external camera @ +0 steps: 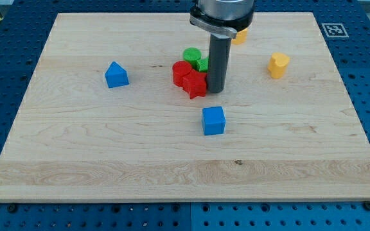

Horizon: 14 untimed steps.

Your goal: Push the blue triangle down and left a bit

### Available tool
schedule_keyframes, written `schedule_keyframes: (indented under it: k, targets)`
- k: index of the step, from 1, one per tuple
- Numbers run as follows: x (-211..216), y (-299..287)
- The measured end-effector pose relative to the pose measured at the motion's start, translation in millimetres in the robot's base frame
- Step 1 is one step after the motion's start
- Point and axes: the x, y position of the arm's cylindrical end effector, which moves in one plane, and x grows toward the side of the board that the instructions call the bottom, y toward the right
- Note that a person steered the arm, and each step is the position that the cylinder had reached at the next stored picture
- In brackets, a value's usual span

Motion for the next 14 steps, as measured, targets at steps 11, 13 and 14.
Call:
schedule_keyframes:
  k: [11, 13, 14]
  targets:
    - [-61.6, -209.4]
    - [-18.0, -125.1]
    - [-6.1, -139.2]
